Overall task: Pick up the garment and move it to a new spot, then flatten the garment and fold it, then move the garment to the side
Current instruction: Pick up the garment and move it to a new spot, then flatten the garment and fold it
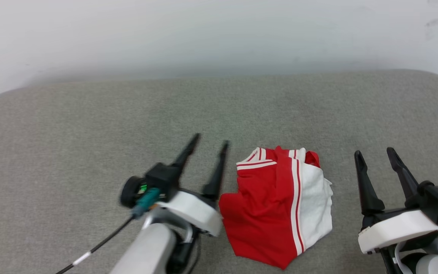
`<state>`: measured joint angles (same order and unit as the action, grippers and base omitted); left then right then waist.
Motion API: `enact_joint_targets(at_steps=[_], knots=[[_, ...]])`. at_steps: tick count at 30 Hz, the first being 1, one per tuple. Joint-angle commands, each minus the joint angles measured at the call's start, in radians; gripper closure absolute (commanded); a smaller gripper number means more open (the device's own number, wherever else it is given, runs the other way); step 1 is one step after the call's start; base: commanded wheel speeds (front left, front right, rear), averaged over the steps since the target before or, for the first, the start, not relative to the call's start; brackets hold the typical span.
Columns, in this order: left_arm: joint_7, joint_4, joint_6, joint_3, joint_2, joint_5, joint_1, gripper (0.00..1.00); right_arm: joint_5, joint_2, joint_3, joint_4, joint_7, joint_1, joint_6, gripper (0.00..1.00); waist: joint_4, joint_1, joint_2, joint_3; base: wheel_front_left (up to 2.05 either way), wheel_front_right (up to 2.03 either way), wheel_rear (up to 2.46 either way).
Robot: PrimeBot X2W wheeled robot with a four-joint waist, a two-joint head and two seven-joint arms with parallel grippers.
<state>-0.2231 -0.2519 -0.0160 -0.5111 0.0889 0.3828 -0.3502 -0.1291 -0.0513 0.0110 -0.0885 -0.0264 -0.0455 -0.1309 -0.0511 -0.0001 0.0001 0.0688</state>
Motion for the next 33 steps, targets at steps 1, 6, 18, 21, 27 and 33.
enact_joint_targets(at_steps=[1, 6, 18, 21, 27, 33], knots=[[-0.012, 0.008, -0.034, 0.044, 0.03, 0.007, 0.034, 0.0, 0.009, 0.002, 0.007, -0.005, 0.005, 0.023, 0.0, 0.0, 0.023, 0.0001, -0.0001, -0.022, 0.0, 0.0, 0.0], [-0.022, 0.023, -0.083, 0.124, 0.089, 0.021, 0.079, 0.0, 0.009, 0.002, 0.021, -0.009, 0.015, 0.049, 0.0, 0.0, 0.041, 0.0001, -0.0001, -0.043, 0.0, 0.0, 0.0], [0.025, 0.128, -0.143, 0.205, 0.218, 0.041, 0.25, 0.0, 0.015, 0.002, 0.042, -0.021, 0.04, 0.117, 0.0, 0.0, 0.046, 0.0001, -0.0001, -0.094, 0.0, 0.0, 0.0], [0.036, 0.15, -0.149, 0.194, 0.223, 0.036, 0.272, 0.0, 0.021, 0.002, 0.04, -0.027, 0.048, 0.128, 0.0, 0.0, 0.044, 0.0001, -0.0001, -0.102, 0.0, 0.0, 0.0], [0.05, 0.171, -0.153, 0.182, 0.231, 0.032, 0.28, 0.0, 0.023, 0.002, 0.028, -0.038, 0.059, 0.133, 0.0, 0.0, 0.042, 0.0001, -0.0001, -0.104, 0.0, 0.0, 0.0], [0.058, 0.18, -0.164, 0.184, 0.233, 0.04, 0.286, 0.0, 0.008, 0.002, 0.034, -0.03, 0.071, 0.137, 0.0, 0.0, 0.042, 0.0001, -0.0001, -0.102, 0.0, 0.0, 0.0]])
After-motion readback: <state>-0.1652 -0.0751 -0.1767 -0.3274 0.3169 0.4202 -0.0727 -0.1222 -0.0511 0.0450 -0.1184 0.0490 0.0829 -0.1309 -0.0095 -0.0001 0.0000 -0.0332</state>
